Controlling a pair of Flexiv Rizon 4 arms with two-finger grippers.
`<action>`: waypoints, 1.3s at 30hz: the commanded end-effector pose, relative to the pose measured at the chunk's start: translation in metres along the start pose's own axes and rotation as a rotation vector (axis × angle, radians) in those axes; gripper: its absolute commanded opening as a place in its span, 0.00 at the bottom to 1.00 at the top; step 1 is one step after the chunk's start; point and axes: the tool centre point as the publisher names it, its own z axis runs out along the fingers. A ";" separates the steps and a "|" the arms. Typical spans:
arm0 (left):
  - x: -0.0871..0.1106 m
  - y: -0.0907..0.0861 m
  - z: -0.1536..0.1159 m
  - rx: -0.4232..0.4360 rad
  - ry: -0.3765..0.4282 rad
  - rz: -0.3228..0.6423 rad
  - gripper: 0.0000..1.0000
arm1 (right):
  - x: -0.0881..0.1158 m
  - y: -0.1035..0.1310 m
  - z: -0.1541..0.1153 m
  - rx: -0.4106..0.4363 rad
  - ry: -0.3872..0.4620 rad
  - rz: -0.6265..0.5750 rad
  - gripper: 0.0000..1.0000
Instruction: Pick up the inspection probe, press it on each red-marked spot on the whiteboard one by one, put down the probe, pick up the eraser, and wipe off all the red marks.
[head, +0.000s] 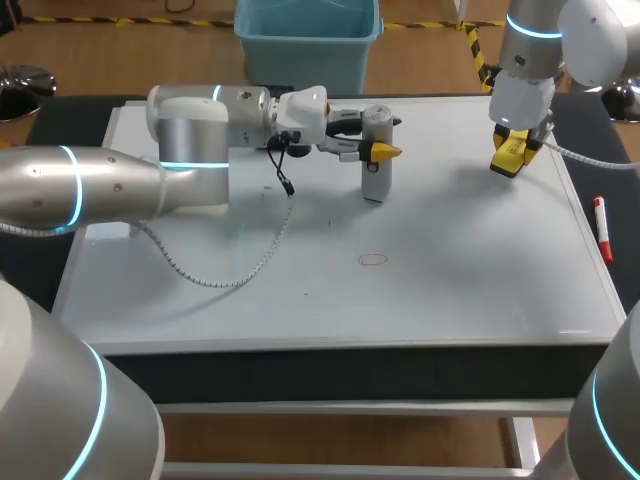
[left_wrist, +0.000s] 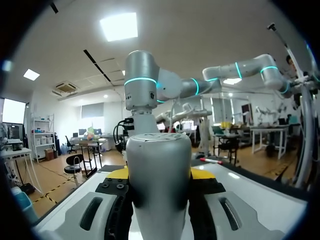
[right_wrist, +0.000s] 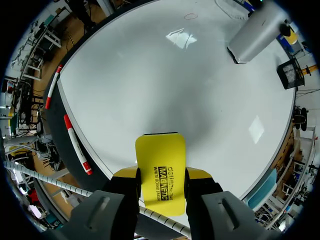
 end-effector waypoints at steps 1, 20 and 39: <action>-0.002 0.002 0.000 0.002 0.003 0.001 0.00 | 0.000 -0.001 -0.001 0.000 0.004 -0.002 0.00; 0.008 -0.041 -0.038 -0.047 -0.024 0.038 0.00 | 0.000 -0.001 -0.001 0.000 0.004 -0.002 0.00; 0.024 -0.032 -0.146 -0.058 -0.223 -0.039 0.00 | 0.000 -0.001 -0.001 0.000 0.004 -0.002 0.00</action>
